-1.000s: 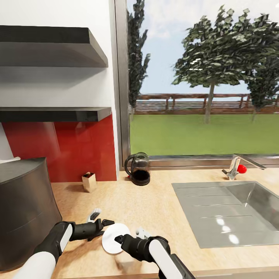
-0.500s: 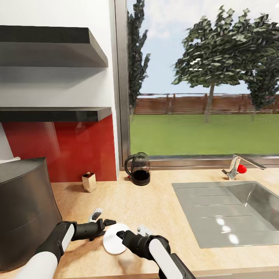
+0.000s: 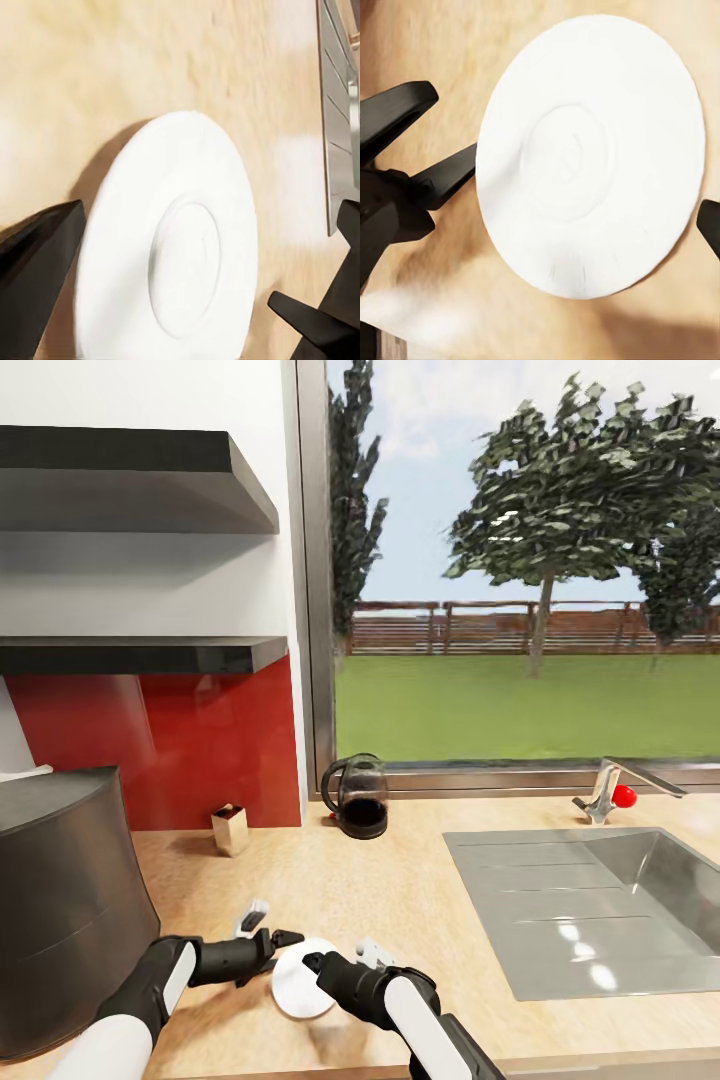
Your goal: Set up a coffee station on the kitchen countertop: keep the coffee maker on the countertop, move the bottle of coffee from the kitchen shelf to the counter next to the coffee maker, place a paper coffee filter on top of the coffee maker, put the saucer next to the coffee maker with the coffee cup on the saucer, and place the electric kettle next to the coffee maker.
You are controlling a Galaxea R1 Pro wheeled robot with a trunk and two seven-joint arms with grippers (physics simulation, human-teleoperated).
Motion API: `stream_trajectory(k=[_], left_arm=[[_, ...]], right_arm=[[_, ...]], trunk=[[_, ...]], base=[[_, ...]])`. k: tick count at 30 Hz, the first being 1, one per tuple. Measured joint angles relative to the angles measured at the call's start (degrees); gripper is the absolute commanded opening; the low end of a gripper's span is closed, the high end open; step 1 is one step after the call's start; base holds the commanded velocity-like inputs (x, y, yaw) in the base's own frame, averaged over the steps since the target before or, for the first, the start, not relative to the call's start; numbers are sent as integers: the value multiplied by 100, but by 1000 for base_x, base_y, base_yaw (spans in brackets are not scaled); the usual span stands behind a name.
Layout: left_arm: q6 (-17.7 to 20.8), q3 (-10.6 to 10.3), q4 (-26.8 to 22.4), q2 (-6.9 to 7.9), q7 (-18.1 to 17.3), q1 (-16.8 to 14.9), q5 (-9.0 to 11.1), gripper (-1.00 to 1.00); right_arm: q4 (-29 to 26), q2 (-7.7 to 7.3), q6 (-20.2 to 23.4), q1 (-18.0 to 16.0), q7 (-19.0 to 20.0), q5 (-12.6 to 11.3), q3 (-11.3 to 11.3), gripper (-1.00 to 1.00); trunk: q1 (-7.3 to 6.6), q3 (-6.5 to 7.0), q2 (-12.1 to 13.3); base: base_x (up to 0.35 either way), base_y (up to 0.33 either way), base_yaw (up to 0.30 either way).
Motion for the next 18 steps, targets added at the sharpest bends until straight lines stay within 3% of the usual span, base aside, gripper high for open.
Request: stream_trajectory(k=[18], left_arm=[[5,-4,-1,-82,5,8,-23,100]], right_arm=[[55,0,-31,0,0,-1,1,100]], trunk=[[0,0,0]], base=[[0,0,0]])
